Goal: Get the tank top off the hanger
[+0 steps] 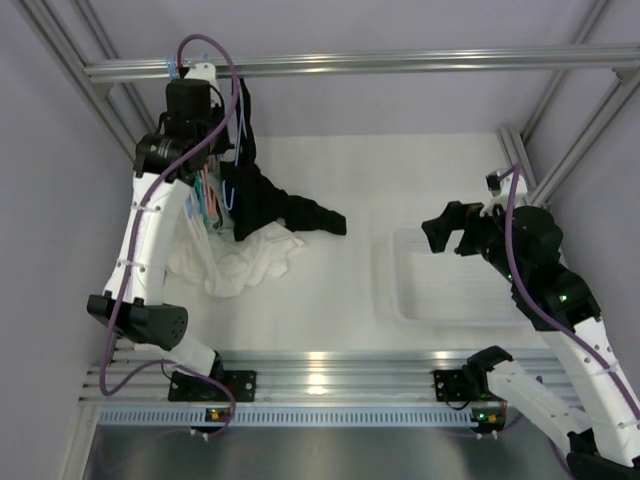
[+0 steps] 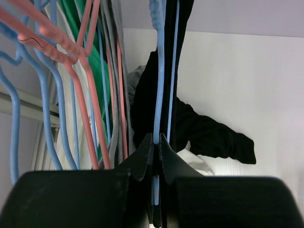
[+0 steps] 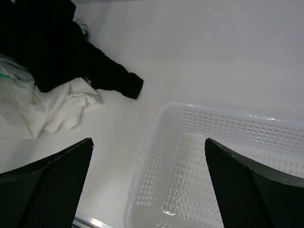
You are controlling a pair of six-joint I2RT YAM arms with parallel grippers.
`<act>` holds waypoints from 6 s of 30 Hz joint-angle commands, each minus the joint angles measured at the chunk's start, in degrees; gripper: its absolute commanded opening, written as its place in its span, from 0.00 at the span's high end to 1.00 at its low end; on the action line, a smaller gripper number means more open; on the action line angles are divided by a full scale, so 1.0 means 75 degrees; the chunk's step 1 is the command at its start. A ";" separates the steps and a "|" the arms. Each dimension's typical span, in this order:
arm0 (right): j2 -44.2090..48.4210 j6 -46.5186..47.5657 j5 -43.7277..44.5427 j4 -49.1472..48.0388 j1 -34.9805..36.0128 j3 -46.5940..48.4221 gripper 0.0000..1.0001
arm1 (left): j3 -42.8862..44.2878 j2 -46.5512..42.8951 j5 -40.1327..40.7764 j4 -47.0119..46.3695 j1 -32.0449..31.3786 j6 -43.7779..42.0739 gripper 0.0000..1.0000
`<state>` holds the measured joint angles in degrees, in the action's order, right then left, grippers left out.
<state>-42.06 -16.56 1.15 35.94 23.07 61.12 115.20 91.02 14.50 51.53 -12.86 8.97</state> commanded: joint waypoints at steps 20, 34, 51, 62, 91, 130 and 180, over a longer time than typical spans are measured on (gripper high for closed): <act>-0.0192 -0.0218 -0.0984 -0.1382 -0.0111 -0.0486 0.01 | -0.0956 -0.1706 -0.0528 -0.1174 -0.0125 0.0831 1.00; -0.0520 -0.0417 -0.2623 -0.2786 -0.0100 -0.0849 0.01 | -0.2807 -0.3264 -0.2507 -0.1316 -0.0557 0.1229 1.00; -0.3611 0.1492 -0.0833 -0.4617 0.2256 0.0720 0.45 | -0.6324 -0.5843 -0.6257 -0.1339 -0.0769 0.1276 1.00; -0.4727 0.1832 -0.0599 -0.4558 0.2842 0.1307 0.55 | -0.6594 -0.6219 -0.6832 -0.1480 -0.0769 0.1253 1.00; -0.4821 0.2489 0.2588 -0.5074 0.2761 0.1904 1.00 | -0.6746 -0.6195 -0.7359 -0.1515 -0.0769 0.1019 1.00; -0.2948 -0.1532 -0.2329 -0.8194 0.4387 -0.2840 1.00 | -0.7931 -0.5939 -0.5449 -1.1148 -0.0839 0.3013 1.00; -0.2653 -0.0547 0.2554 -0.3820 0.4565 -0.2068 0.01 | -0.3950 -0.4392 -0.1945 -0.1913 -0.1051 0.1429 1.00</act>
<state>-62.59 -22.00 19.05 5.82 56.84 43.18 78.00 56.53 -2.09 38.96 -20.53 21.43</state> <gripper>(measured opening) 0.993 0.036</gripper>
